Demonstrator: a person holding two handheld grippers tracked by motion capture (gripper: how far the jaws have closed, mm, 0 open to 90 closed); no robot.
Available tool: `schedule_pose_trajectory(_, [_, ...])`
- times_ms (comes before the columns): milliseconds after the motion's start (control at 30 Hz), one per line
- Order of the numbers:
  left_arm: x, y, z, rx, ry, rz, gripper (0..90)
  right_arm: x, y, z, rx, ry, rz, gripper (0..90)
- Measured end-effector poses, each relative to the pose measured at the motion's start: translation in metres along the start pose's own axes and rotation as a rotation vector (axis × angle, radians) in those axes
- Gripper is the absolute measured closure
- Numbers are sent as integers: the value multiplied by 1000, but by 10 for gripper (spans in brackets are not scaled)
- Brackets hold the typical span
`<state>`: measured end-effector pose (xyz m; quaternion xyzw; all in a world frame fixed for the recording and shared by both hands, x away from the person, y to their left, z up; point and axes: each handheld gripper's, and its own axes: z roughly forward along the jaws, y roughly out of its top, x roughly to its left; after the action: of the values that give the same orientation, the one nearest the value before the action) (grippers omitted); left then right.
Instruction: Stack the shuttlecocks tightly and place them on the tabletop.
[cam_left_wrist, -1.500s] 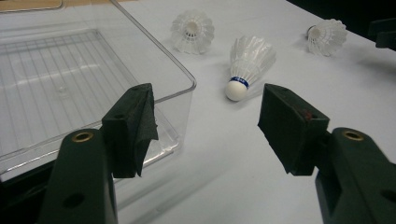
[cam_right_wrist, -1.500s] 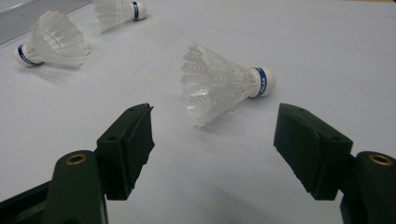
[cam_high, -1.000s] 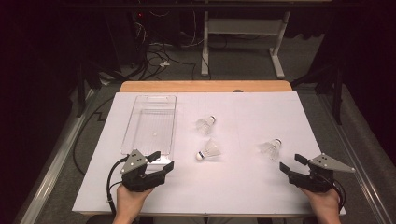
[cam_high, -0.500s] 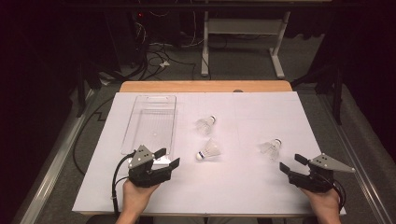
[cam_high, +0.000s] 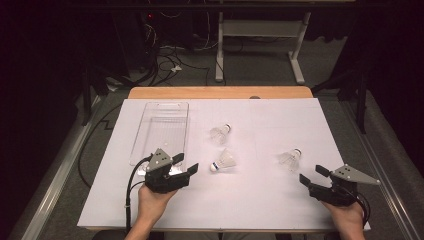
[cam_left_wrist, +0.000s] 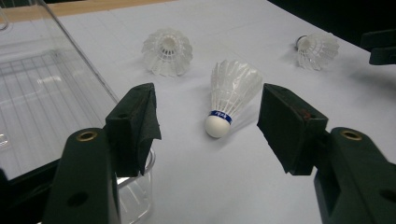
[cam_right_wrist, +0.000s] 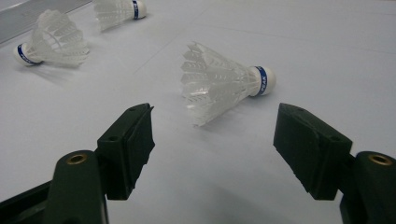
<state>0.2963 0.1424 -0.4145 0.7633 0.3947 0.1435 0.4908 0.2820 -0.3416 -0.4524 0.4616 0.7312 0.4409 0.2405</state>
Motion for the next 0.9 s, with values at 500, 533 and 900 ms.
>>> schedule_pose_trajectory(500, [7,23,27,61,4,-14,400,-1,0,1,1,0,2,289])
schedule_pose_trajectory(533, [8,24,29,68,4,-16,400,-1,0,1,1,0,2,289])
schedule_pose_trajectory(900, [7,45,48,123,28,5,393,-1,0,1,2,4,1,291])
